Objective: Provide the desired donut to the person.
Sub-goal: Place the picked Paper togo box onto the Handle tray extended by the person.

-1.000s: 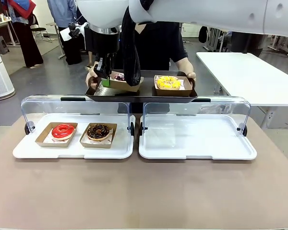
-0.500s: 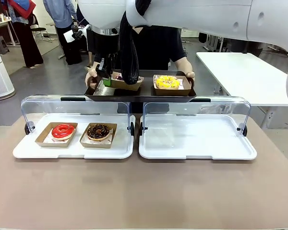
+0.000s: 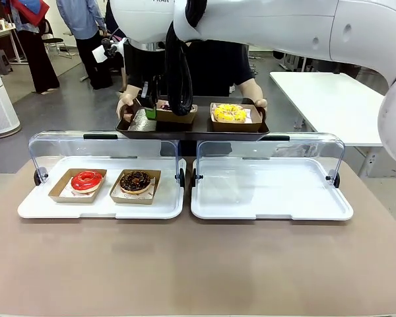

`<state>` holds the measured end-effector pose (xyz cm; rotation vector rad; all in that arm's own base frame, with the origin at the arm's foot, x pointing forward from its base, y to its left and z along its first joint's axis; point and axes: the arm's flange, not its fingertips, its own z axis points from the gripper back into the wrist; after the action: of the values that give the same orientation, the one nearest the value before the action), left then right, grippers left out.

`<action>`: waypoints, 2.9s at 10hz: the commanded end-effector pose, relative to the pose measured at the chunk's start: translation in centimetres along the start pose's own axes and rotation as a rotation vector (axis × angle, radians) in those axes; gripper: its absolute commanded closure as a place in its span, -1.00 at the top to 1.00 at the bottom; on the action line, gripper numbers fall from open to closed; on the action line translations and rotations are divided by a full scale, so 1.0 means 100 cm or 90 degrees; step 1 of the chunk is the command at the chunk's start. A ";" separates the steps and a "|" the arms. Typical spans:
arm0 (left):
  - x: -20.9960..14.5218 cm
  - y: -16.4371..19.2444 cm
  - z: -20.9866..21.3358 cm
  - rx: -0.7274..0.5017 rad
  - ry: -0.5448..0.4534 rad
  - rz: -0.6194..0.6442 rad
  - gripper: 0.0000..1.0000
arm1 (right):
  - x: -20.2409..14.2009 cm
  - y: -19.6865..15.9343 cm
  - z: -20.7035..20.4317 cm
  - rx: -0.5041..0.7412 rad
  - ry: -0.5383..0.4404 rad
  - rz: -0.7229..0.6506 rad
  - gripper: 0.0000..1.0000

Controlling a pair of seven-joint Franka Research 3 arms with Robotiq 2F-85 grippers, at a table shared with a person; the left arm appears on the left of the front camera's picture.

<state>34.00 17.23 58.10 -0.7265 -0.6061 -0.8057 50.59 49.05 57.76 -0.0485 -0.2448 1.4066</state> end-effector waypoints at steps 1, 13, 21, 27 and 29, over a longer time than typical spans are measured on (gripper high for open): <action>-0.001 -0.001 0.001 -0.002 -0.004 -0.003 1.00 | 0.008 -0.011 0.001 -0.010 0.023 0.002 -0.97; -0.001 -0.001 0.001 -0.002 -0.004 -0.003 1.00 | 0.001 -0.006 0.005 0.019 0.034 0.043 1.00; -0.001 -0.001 0.001 -0.002 -0.004 -0.003 1.00 | -0.103 0.005 0.060 -0.018 0.020 0.068 1.00; -0.001 -0.001 0.001 -0.002 -0.004 -0.003 1.00 | -0.274 -0.002 0.048 -0.012 -0.002 -0.011 1.00; -0.001 -0.001 0.001 -0.002 -0.004 -0.003 1.00 | -0.309 -0.002 0.050 -0.021 -0.028 -0.047 1.00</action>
<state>33.98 17.28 58.09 -0.7264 -0.6065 -0.8045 46.99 18.76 58.27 -0.0668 -0.2417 1.3290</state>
